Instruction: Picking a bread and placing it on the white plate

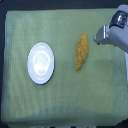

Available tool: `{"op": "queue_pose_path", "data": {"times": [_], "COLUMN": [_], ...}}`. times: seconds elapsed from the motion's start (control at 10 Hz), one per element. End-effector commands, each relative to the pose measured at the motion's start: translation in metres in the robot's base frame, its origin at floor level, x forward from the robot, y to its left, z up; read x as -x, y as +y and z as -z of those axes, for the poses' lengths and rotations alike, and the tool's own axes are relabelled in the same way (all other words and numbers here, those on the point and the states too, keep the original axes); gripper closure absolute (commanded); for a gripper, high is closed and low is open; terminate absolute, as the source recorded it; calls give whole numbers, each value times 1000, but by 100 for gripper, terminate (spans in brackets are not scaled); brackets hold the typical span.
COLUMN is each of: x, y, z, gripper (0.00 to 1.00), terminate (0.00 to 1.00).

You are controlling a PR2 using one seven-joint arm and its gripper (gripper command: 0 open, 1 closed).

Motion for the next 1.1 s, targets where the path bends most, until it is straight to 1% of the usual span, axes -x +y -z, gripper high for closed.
{"op": "queue_pose_path", "data": {"times": [0.0, 0.3, 0.6, 0.8, 1.0], "x": [-1, -4, -20, -26, -32], "y": [-1, 3, 23, 44, 64], "z": [1, 5, 13, 22, 39], "gripper": [0, 0, 0, 0, 0], "terminate": [0, 0, 0, 0, 0]}}
